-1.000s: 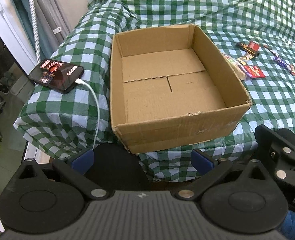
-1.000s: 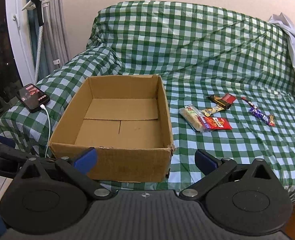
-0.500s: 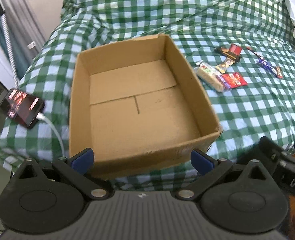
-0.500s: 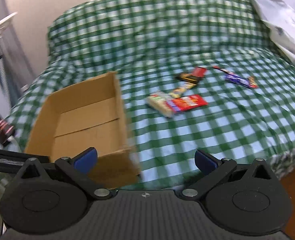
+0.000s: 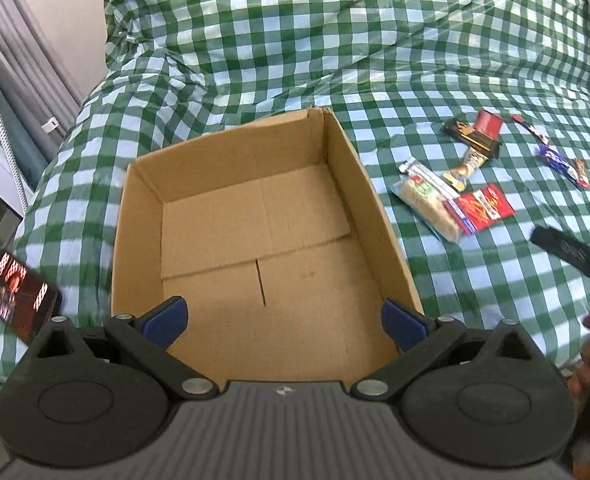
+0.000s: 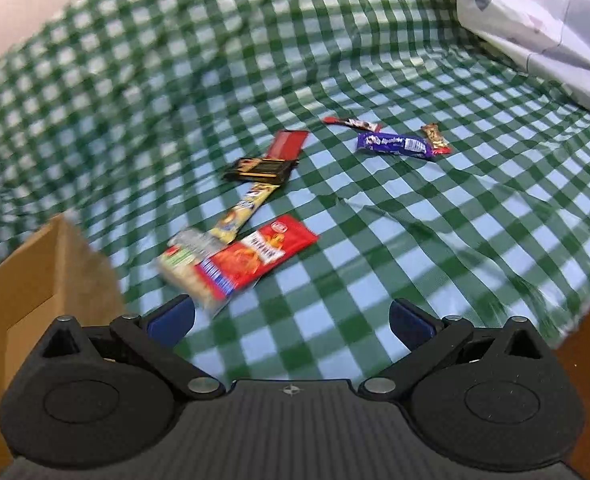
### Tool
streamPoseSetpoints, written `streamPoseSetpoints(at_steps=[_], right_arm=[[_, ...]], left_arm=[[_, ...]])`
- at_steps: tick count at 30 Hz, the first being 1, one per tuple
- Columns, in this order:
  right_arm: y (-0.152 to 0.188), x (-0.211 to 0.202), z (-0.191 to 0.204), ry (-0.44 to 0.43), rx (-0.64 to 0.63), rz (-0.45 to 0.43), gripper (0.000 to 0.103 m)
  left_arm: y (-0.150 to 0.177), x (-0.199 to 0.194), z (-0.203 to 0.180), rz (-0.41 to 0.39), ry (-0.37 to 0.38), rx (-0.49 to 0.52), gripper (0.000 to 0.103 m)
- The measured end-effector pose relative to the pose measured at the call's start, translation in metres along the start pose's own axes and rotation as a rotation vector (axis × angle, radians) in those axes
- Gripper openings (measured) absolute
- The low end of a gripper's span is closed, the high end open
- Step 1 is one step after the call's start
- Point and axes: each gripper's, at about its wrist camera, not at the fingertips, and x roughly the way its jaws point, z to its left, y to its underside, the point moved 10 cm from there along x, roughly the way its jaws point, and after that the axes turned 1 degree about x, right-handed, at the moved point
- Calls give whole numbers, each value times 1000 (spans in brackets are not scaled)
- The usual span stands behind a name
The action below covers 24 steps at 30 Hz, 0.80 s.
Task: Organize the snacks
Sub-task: 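Reach to the snacks and grasp the green cracker bag with left tool while right grasps red spicy pack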
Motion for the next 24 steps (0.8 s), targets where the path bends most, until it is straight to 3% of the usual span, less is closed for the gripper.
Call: streamPoseSetpoints(at_steps=[8, 14, 19, 20, 24], right_arm=[[-38, 117, 28, 112, -41, 28, 103], [-32, 174, 40, 138, -113, 131, 102], [-28, 160, -17, 241, -114, 102, 102], [-28, 157, -32, 252, -107, 94, 102], [-20, 149, -82, 224, -7, 143, 102]], left_arm=[[-34, 31, -3, 21, -13, 13, 103], [-61, 44, -32, 9, 47, 19, 103], [-97, 64, -90, -1, 181, 25, 103], [-104, 72, -108, 0, 241, 17, 103], [-114, 123, -167, 84, 389, -64, 103]])
